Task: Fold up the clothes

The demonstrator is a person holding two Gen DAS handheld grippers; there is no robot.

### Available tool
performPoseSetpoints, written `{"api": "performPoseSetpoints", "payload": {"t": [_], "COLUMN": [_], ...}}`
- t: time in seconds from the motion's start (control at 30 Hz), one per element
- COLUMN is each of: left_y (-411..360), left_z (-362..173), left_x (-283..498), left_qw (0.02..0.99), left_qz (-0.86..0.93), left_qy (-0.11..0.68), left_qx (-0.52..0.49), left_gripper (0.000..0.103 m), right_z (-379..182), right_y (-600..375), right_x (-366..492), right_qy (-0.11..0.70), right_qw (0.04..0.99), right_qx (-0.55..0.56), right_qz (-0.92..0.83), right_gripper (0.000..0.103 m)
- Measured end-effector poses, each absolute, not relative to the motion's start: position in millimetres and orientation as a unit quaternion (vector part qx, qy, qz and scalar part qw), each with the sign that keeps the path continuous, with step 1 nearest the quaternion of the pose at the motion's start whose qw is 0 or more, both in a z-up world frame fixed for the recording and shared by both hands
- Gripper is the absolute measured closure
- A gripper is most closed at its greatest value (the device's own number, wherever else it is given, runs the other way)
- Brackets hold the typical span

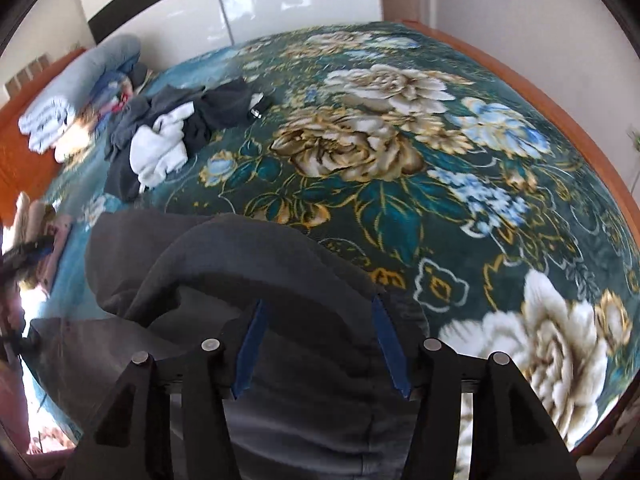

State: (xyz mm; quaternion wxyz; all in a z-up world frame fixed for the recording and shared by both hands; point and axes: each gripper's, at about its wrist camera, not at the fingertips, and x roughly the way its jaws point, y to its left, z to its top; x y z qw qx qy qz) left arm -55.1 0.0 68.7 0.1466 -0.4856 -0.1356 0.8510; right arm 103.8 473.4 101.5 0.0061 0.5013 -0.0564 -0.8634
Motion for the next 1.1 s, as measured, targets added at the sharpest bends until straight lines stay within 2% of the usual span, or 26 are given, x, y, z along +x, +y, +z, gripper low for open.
{"api": "performPoseSetpoints", "payload": {"t": [0.2, 0.23, 0.27, 0.3, 0.33, 0.37, 0.4, 0.47, 0.57, 0.7, 0.77, 0.9, 1.03, 1.1], "left_y": [18.7, 18.5, 18.3, 18.7, 20.2, 22.2, 24.0, 23.6, 15.9, 11.2, 9.2, 19.4, 17.3, -0.4], "left_z": [27.0, 23.7, 21.4, 19.2, 18.6, 19.9, 23.1, 41.7, 96.5, 197.5, 219.5, 175.5, 91.6, 79.8], "left_x": [-88.8, -88.7, -87.9, -87.0, -85.6, -83.8, -80.7, -68.5, -37.8, 29.8, 49.9, 40.2, 3.5, 5.3], "left_qw": [0.175, 0.177, 0.178, 0.181, 0.183, 0.179, 0.174, 0.163, 0.171, 0.175, 0.18, 0.168, 0.157, 0.145], "left_qz": [0.817, 0.813, 0.81, 0.805, 0.801, 0.801, 0.804, 0.825, 0.864, 0.937, 0.946, 0.927, 0.867, 0.863], "left_qy": [-0.156, -0.164, -0.171, -0.179, -0.185, -0.186, -0.184, -0.182, -0.19, -0.129, -0.118, -0.097, -0.147, -0.167], "left_qx": [-0.528, -0.53, -0.532, -0.535, -0.539, -0.54, -0.537, -0.51, -0.434, -0.272, -0.243, -0.32, -0.45, -0.455], "left_gripper": [0.038, 0.04, 0.044, 0.066, 0.078, 0.087, 0.093, 0.096, 0.097, 0.097, 0.097, 0.092, 0.092, 0.092], "right_z": [64.6, 62.8, 61.4, 61.9, 63.9, 66.3, 70.1, 85.0, 125.7, 194.3, 217.4, 199.5, 140.7, 127.4], "right_y": [456.6, 454.5, 452.3, 448.8, 445.7, 442.8, 440.7, 439.1, 444.3, 429.4, 424.9, 434.3, 461.3, 473.4], "right_x": [51.1, 49.3, 48.1, 48.3, 49.8, 51.6, 53.8, 60.8, 79.4, 113.2, 128.4, 127.5, 109.2, 107.9], "right_qy": [-0.002, -0.005, -0.008, -0.006, -0.001, 0.005, 0.007, 0.012, -0.01, 0.03, 0.038, 0.05, 0.023, 0.008], "right_qw": [0.051, 0.043, 0.035, 0.025, 0.012, -0.001, -0.012, -0.031, -0.057, -0.084, -0.093, -0.12, -0.137, -0.142], "right_qx": [0.556, 0.557, 0.557, 0.556, 0.554, 0.552, 0.548, 0.527, 0.469, 0.368, 0.328, 0.349, 0.427, 0.439], "right_qz": [-0.83, -0.829, -0.829, -0.83, -0.832, -0.834, -0.837, -0.849, -0.881, -0.926, -0.939, -0.928, -0.894, -0.887], "right_gripper": [0.047, 0.05, 0.062, 0.069, 0.079, 0.091, 0.095, 0.097, 0.097, 0.097, 0.097, 0.097, 0.097, 0.097]}}
